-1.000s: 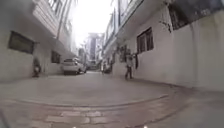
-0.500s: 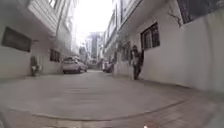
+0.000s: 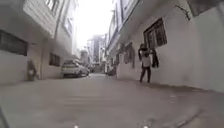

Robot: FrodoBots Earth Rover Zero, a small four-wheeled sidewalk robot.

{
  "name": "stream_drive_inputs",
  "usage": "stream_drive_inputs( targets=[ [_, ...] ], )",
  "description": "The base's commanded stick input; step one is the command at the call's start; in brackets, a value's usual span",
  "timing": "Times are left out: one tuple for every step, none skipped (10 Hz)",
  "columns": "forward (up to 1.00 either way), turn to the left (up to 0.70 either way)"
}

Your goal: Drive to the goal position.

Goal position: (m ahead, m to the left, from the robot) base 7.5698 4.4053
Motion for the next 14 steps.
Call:
stream_drive_inputs(
  targets=[
    [1.00,0.02],
    [1.00,0.02],
    [1.00,0.02],
    [1.00,0.02],
    [1.00,0.02],
    [1.00,0.02],
    [1.00,0.02],
    [1.00,0.02],
    [1.00,0.02],
    [1.00,0.02],
    [1.00,0.02],
    [1.00,0.02],
    [1.00,0.02],
    [1.00,0.02]
  ],
)
